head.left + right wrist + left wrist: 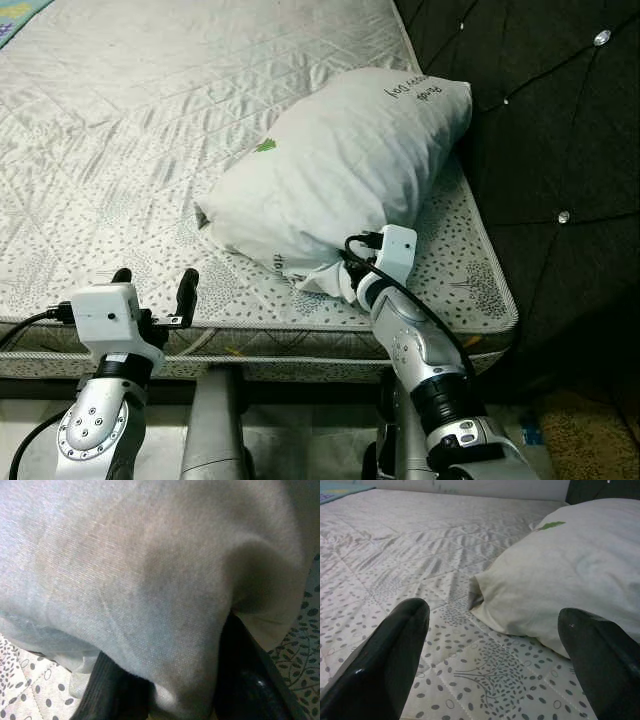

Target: Clean up the room

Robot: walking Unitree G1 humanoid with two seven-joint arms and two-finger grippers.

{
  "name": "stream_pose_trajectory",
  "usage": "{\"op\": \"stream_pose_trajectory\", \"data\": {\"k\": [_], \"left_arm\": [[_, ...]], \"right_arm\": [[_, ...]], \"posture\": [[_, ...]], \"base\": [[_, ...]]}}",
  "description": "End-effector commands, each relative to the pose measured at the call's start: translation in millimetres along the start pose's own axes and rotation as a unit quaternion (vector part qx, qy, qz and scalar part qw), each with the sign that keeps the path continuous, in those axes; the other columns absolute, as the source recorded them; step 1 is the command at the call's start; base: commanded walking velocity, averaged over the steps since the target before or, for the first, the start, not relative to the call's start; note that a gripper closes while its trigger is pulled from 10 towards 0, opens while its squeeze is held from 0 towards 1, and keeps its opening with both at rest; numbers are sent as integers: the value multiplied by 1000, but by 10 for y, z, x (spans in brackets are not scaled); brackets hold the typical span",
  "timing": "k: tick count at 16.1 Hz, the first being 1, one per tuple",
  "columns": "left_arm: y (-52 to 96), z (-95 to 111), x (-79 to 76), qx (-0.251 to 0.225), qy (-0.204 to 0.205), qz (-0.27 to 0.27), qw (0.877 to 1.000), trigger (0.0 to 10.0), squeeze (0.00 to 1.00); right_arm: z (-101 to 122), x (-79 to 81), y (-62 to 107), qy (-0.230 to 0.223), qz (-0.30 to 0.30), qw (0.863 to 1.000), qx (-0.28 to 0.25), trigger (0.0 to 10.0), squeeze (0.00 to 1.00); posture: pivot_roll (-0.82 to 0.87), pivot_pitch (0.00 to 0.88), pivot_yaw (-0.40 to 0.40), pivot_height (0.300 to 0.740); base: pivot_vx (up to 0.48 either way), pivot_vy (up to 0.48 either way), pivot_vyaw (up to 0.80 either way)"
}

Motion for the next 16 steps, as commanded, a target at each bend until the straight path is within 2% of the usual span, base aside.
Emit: {"op": "stream_pose_trajectory", "data": {"k": [1, 6, 8, 9, 11, 12, 13, 14, 15, 16], "left_arm": [[3, -37, -4, 7, -5, -3, 1000, 10000, 0], [-5, -55, -27, 7, -4, -5, 1000, 10000, 0], [-17, -86, -33, 8, -3, -6, 1000, 10000, 0], [-38, -84, -47, 7, -3, -6, 1000, 10000, 0], [-81, -71, -45, 2, -2, -4, 1000, 10000, 0], [-99, -69, -36, 0, -3, -2, 1000, 10000, 0], [-103, -68, -33, 0, -4, -2, 1000, 10000, 0], [-106, -71, -28, -1, -5, -2, 1000, 10000, 0], [-107, -74, -27, -1, -5, -2, 1000, 10000, 0], [-111, -77, -22, -2, -6, -2, 1000, 10000, 0]], "right_arm": [[242, 380, -37, -21, 32, 998, -40, 0, 0], [303, 374, -42, 0, 40, 997, -64, 0, 0], [354, 283, -71, 19, 32, 996, -81, 0, 0], [400, 187, -102, 22, 19, 996, -85, 0, 0], [568, 48, -150, 25, 2, 995, -100, 0, 0], [809, -94, -187, 36, -16, 992, -119, 0, 0], [885, -136, -194, 39, -21, 991, -125, 0, 0], [1117, -268, -199, 37, -38, 988, -142, 0, 0], [1226, -326, -194, 37, -44, 987, -151, 0, 0], [1468, -427, -173, 43, -54, 983, -169, 0, 0]], "posture": [[109, 138, -16, 537], [110, 111, -17, 537], [105, 82, -10, 537], [108, 74, -12, 537], [108, 64, -14, 537], [108, 58, -16, 537], [108, 58, -16, 537], [106, 54, -17, 537], [106, 52, -19, 537], [106, 51, -20, 537]], "base": [[0, 0, 0], [0, 0, 0], [0, 0, 0], [0, 0, 0], [0, 0, 0], [0, 0, 0], [0, 0, 0], [0, 0, 0], [0, 0, 0], [0, 0, 0]]}}
Point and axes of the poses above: a point about 5 cm out from each wrist's last joint towards the gripper, its own y axis pointing back from the gripper into the wrist, its own z axis along the axis of the wrist's last joint, x = y × z, the point moved 6 cm from there along -y, pointing out of the wrist towards the gripper, and after that the axes turned 4 degrees about -y, right-handed, at the moved point
